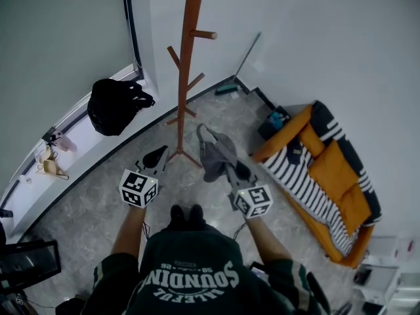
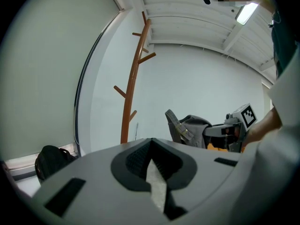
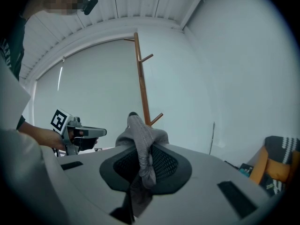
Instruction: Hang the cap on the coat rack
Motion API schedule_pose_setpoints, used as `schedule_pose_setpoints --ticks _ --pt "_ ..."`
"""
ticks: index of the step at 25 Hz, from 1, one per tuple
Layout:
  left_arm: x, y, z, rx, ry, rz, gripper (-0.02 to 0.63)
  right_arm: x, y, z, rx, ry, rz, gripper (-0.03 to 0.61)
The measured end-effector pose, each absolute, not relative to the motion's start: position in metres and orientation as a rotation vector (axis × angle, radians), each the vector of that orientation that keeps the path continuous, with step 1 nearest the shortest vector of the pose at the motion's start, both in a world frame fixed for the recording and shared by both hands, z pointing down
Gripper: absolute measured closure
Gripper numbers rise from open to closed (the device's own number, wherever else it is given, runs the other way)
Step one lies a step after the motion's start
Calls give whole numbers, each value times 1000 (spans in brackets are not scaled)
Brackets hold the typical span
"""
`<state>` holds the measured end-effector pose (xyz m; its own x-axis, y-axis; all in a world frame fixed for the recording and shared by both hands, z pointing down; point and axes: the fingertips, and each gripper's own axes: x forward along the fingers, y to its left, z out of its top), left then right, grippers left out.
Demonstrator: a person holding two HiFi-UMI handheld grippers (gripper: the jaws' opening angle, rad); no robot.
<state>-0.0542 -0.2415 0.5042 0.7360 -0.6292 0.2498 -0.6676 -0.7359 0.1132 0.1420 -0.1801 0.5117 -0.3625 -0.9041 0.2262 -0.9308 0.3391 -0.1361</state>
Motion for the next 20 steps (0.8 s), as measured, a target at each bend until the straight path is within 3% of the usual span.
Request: schedule_pose_setpoints --ticks 20 --pt "-38 -261 526 2666 -1019 297 614 153 -229 539 1688 -2451 453 537"
